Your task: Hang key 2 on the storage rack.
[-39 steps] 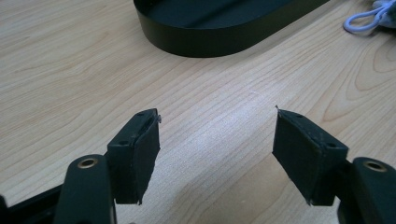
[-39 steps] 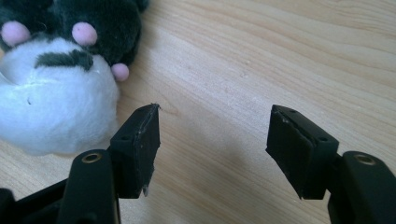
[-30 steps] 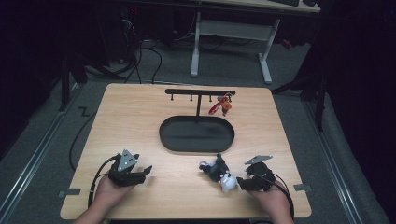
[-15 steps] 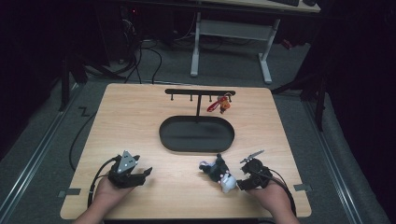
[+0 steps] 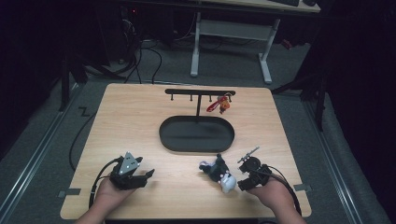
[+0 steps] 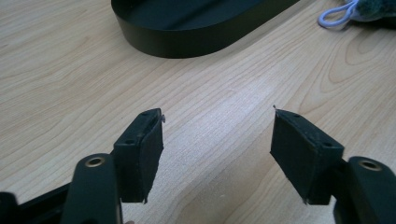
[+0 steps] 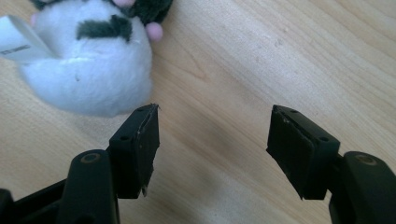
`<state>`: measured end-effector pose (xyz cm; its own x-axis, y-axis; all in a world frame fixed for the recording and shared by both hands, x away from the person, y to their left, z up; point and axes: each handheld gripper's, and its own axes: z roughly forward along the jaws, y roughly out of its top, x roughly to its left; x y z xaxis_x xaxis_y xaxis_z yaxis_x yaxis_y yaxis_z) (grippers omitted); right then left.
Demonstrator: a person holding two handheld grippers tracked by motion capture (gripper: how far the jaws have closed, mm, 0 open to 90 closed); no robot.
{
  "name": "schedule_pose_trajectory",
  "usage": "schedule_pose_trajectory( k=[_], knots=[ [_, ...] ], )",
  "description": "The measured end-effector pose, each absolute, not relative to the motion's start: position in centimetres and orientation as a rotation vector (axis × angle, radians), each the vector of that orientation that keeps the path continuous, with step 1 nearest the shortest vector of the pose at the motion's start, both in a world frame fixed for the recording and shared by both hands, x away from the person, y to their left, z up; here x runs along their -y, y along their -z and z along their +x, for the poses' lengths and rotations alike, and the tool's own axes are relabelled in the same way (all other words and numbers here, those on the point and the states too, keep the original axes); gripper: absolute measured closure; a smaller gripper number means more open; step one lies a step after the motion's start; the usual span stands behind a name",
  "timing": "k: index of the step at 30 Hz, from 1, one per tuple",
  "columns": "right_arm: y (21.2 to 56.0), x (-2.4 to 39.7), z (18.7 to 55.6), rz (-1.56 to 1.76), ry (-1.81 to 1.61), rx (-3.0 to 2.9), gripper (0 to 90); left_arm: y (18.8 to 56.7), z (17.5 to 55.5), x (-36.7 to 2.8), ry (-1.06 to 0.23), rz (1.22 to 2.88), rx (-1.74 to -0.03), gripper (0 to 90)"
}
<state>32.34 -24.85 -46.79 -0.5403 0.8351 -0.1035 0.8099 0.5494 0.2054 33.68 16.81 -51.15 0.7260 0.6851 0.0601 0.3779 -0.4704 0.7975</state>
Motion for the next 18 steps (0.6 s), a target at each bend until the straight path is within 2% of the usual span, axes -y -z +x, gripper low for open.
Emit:
schedule_pose_trajectory(
  k=[18],
  knots=[
    [43.8, 20.9, 32.1, 1.373, -0.242, -2.702, 25.0, 51.1, 33.7, -16.5, -0.483, 2.133, -0.77, 36.4]
  ],
)
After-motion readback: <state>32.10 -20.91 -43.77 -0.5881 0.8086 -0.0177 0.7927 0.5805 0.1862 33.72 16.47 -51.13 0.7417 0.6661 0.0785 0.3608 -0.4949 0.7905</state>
